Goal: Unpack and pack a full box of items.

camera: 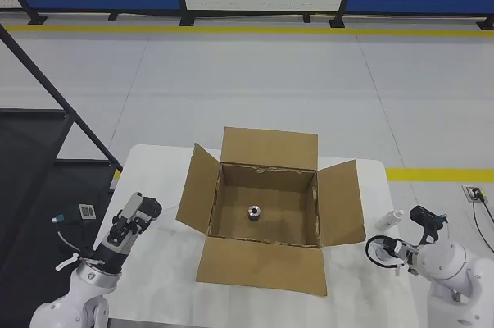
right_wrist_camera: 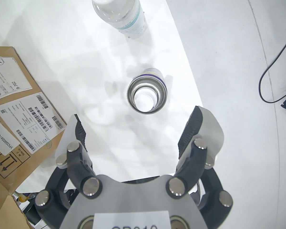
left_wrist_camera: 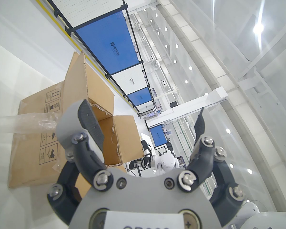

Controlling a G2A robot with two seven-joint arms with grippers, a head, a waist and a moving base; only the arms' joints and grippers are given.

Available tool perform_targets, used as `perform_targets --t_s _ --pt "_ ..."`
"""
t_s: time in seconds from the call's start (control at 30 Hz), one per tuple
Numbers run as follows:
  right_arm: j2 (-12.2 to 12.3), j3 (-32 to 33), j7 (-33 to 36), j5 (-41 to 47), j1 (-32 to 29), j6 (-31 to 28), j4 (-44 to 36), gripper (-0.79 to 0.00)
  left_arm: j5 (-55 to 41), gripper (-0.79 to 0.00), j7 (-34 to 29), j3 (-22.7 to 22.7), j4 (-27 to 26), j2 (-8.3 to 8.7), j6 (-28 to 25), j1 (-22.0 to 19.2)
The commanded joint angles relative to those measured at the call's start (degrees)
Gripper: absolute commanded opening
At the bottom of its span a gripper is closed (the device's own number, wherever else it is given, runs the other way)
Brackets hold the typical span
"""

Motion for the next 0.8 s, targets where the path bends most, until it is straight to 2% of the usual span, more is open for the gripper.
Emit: perform_targets --t_s 0.0,0.03,0.07,0.1,0.23,0.37,0.43,0.67,0.7,0.77 --pt "0.1 -0.4 0.3 -1.1 0.6 0.7 0.7 -0.077 0.0 0.000 0.0 0.0 0.0 0.00 0.0 0.0" --pt "0.1 -0.6 0.3 -1.1 0.8 0.8 0.9 -0.077 0.0 0.000 0.0 0.0 0.0 0.00 0.0 0.0" --pt "0.2 -0.8 0.3 -1.2 0.8 1.2 1.1 -0.191 0.0 0.000 0.0 0.0 0.0 0.00 0.0 0.0" --pt "0.2 -1.1 0.3 -1.6 0.9 1.5 1.3 -0.249 0.0 0.000 0.0 0.0 0.0 0.00 0.0 0.0" --pt "0.3 -1.4 0.0 -1.7 1.3 1.8 2.3 -0.342 0.0 0.000 0.0 0.0 0.0 0.00 0.0 0.0" --pt "0.3 -2.0 -1.0 -3.1 2.0 2.8 4.0 -0.354 0.0 0.000 0.0 0.0 0.0 0.00 0.0 0.0" --pt "0.3 -2.2 -1.5 -3.8 2.4 3.3 4.8 -0.317 0.0 0.000 0.0 0.0 0.0 0.00 0.0 0.0" --pt "0.2 -2.3 -1.6 -4.1 3.9 3.4 7.2 -0.299 0.0 0.000 0.0 0.0 0.0 0.00 0.0 0.0" --pt "0.2 -2.4 -1.6 -4.1 4.1 3.4 7.6 -0.311 0.0 0.000 0.0 0.0 0.0 0.00 0.0 0.0" --pt "0.2 -2.6 -1.7 -4.3 4.4 3.5 8.5 -0.397 0.0 0.000 0.0 0.0 0.0 0.00 0.0 0.0"
